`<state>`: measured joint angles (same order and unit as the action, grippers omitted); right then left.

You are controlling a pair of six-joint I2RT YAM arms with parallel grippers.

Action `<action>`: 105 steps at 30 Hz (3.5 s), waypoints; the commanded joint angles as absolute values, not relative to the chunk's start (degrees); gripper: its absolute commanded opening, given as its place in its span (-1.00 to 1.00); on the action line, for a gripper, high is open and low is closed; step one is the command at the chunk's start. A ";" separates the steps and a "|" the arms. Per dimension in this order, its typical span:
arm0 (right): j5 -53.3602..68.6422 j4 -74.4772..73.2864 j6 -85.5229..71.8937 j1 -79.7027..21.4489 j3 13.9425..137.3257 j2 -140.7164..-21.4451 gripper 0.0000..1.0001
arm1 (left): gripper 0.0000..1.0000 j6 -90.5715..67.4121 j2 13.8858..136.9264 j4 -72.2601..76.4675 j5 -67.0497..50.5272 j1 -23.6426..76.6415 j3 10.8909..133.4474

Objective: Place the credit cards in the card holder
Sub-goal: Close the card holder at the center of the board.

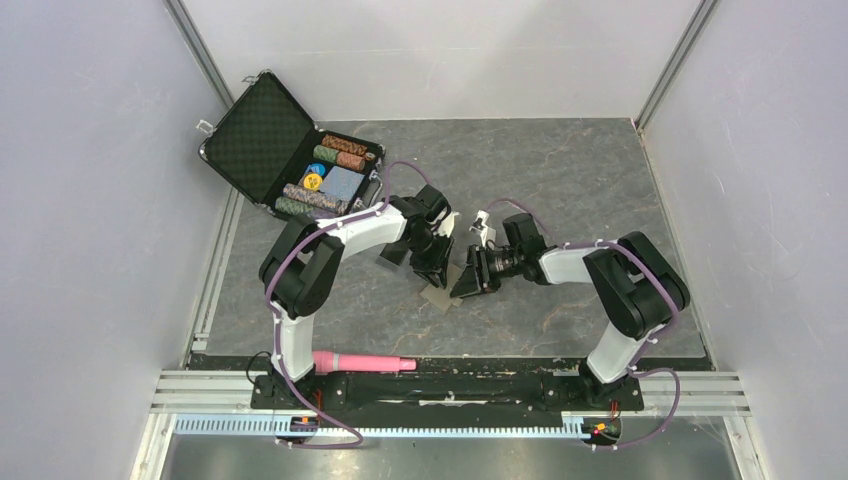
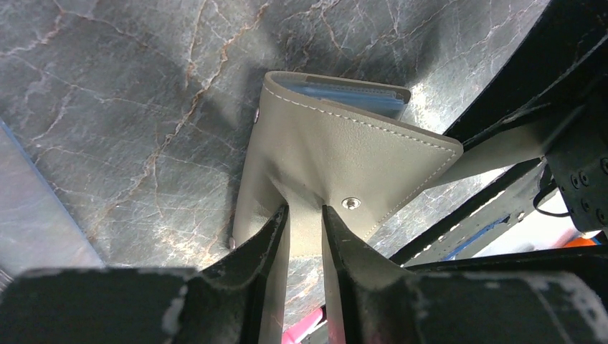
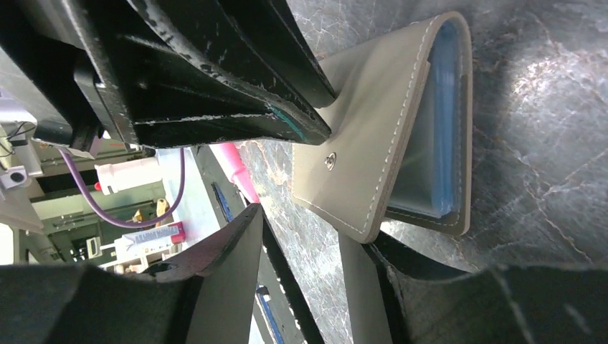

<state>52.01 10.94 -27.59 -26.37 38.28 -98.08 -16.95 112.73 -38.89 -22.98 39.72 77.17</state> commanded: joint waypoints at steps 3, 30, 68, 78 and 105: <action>59.04 15.90 -29.10 -27.16 38.91 -99.50 -0.11 | -0.40 -16.06 113.64 -39.38 -22.14 40.08 76.18; 52.63 -11.27 -10.09 -27.08 53.61 -94.73 -0.23 | -0.52 -12.79 110.55 -39.60 -18.52 42.36 74.65; 38.75 -11.25 -15.09 -26.96 49.39 -102.35 -0.76 | -0.67 -9.80 109.52 -33.82 -31.24 45.71 75.59; 38.84 -12.47 -14.38 -26.99 50.05 -101.00 -0.76 | -0.96 -12.20 108.23 -34.67 -22.29 45.62 75.19; 45.99 -8.65 -13.17 -27.15 47.78 -95.65 -1.00 | -0.95 -14.33 110.51 -35.43 -19.08 44.65 75.02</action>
